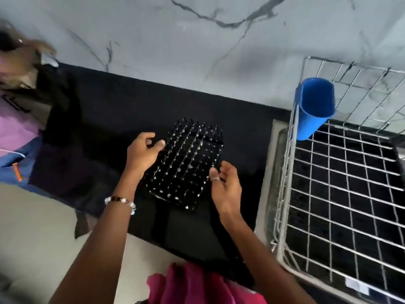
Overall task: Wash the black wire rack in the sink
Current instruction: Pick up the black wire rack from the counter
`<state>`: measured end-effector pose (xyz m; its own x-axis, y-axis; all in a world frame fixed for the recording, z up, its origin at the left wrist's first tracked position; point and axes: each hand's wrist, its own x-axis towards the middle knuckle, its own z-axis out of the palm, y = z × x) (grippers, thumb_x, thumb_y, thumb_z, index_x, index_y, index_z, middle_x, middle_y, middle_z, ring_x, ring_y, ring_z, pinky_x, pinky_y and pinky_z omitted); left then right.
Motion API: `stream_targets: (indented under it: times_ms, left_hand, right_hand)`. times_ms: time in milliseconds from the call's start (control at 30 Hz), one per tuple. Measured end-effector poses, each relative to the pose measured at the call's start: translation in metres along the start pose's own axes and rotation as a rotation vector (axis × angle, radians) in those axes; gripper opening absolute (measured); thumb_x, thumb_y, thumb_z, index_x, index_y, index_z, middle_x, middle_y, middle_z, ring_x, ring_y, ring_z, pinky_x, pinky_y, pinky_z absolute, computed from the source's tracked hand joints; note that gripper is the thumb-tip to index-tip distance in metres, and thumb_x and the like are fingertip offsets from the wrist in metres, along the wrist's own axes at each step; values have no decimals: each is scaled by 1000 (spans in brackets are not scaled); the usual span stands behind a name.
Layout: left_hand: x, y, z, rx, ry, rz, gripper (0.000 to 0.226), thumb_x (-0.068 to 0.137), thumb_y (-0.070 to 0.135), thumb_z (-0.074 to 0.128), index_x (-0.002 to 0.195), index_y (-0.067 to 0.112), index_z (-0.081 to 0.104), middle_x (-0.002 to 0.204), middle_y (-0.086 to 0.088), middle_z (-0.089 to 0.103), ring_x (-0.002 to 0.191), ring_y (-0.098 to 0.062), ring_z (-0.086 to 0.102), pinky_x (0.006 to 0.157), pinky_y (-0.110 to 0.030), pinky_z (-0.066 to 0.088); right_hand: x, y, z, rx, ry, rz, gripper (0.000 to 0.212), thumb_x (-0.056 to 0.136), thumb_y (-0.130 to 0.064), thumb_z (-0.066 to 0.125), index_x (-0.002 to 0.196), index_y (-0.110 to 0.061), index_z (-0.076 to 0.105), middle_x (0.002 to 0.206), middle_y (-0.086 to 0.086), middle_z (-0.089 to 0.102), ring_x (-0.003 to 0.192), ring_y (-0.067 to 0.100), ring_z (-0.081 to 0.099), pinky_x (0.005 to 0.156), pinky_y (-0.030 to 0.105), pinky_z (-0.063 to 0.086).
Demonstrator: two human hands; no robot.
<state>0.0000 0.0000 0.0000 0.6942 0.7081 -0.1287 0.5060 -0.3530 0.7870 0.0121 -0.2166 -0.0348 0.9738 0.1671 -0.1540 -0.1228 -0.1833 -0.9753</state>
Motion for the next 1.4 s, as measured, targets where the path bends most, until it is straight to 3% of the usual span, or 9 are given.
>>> stream_targets:
  times_ms: [233, 433, 700, 800, 867, 933, 1100, 1233, 1400]
  left_hand:
    - [35, -22, -2, -219, -449, -250, 51, 70, 67, 69, 111, 35, 66, 124, 0, 63, 117, -24, 58, 96, -49, 48]
    - [51, -15, 9, -174, -553, -290, 87, 74, 72, 60, 145, 27, 40, 147, 1, 43, 130, -24, 43, 99, -44, 33]
    - [53, -4, 10, -218, -615, -447, 83, 71, 66, 67, 137, 18, 49, 148, -7, 40, 137, -30, 35, 110, -55, 29]
    - [52, 2, 5, -233, -650, -481, 86, 59, 74, 68, 132, 30, 54, 149, -4, 40, 138, -30, 35, 108, -58, 28]
    - [51, 4, 2, -254, -692, -514, 93, 41, 78, 70, 123, 37, 59, 145, -2, 47, 134, -29, 42, 106, -58, 31]
    - [53, 4, 0, -299, -719, -531, 95, 33, 77, 74, 119, 39, 60, 139, -1, 52, 126, -28, 49, 103, -55, 37]
    - [49, 7, -5, -283, -742, -479, 93, 37, 77, 75, 120, 38, 58, 135, -1, 53, 127, -32, 48, 103, -56, 38]
    - [41, 16, -15, -254, -695, -444, 76, 64, 70, 69, 121, 21, 57, 117, -2, 60, 109, -23, 59, 93, -47, 50]
    - [25, 49, -34, -362, -702, -349, 70, 66, 68, 70, 114, 18, 63, 104, -3, 69, 84, -17, 68, 73, -37, 56]
  right_hand:
    - [23, 3, 32, 112, 75, 317, 62, 86, -52, 61, 138, -23, 44, 129, -3, 53, 120, 13, 51, 97, 26, 42]
    - [23, 9, 52, 155, 178, 403, 73, 80, -62, 61, 137, -20, 46, 134, -2, 53, 125, 13, 49, 107, 33, 39]
    - [39, 4, 71, 255, 166, 532, 109, 43, -88, 67, 129, -21, 54, 123, 0, 64, 112, 23, 63, 96, 45, 50]
    - [37, -19, 66, 306, 129, 574, 86, 60, -73, 72, 121, -14, 62, 115, 5, 69, 101, 24, 68, 89, 43, 54]
    - [36, -26, 57, 358, 76, 573, 56, 76, -55, 70, 108, -8, 69, 94, 7, 75, 79, 22, 72, 67, 35, 58]
    - [36, -28, 51, 371, 59, 603, 61, 72, -52, 73, 114, -8, 67, 89, 5, 73, 68, 18, 70, 55, 30, 54]
    - [30, -36, 48, 325, 29, 629, 86, 54, -56, 83, 122, -7, 60, 105, 10, 70, 82, 26, 71, 71, 48, 57]
    - [16, -49, 44, 286, -3, 565, 68, 62, -57, 78, 109, -8, 69, 93, 7, 72, 84, 24, 69, 87, 49, 52]
    - [-7, -97, 22, 295, -15, 411, 37, 78, -48, 72, 89, -13, 71, 65, -3, 65, 59, 13, 57, 62, 33, 48]
